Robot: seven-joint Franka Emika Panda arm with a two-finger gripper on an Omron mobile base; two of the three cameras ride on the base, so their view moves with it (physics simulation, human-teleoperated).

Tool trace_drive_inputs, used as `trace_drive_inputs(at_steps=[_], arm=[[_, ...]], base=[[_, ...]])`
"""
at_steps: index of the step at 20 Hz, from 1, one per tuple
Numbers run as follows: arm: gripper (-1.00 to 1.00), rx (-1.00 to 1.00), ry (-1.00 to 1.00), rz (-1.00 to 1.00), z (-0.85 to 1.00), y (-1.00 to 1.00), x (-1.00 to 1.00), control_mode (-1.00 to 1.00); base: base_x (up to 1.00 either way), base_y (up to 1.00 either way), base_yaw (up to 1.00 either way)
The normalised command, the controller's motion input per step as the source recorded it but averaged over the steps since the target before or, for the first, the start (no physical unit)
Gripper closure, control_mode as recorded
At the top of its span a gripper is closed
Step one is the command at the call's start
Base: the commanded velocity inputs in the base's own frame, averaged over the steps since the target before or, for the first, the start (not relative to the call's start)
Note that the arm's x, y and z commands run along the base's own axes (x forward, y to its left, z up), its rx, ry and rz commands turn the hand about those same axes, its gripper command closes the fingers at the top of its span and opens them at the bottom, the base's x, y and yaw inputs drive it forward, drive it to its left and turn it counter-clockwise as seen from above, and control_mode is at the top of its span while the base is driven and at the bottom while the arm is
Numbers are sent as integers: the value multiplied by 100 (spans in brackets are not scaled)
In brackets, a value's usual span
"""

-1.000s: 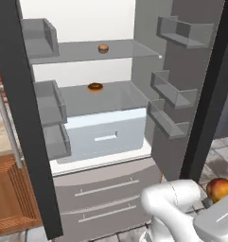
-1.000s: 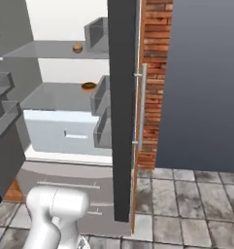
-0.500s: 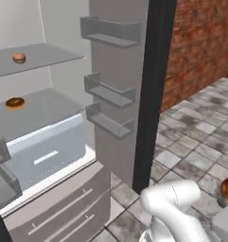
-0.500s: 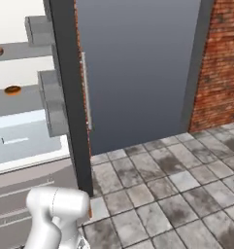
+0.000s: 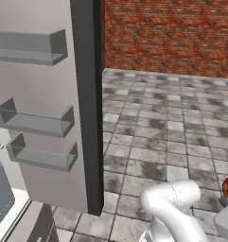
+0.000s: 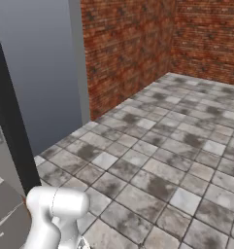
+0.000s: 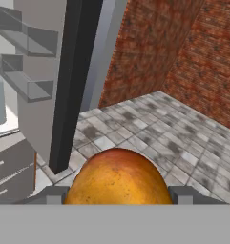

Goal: Pick up the mango and tangerine from the fridge and place one fruit on each plate on the dining counter.

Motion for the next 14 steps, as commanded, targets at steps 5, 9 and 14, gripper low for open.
trace_drive_inputs(at_steps=[5, 9, 14], arm=[[100, 0, 0, 0, 0, 0, 0, 100], [100, 0, 0, 0, 0, 0, 0, 100], [100, 0, 0, 0, 0, 0, 0, 100]], base=[[17, -17, -78], [45, -28, -70], [70, -34, -61]])
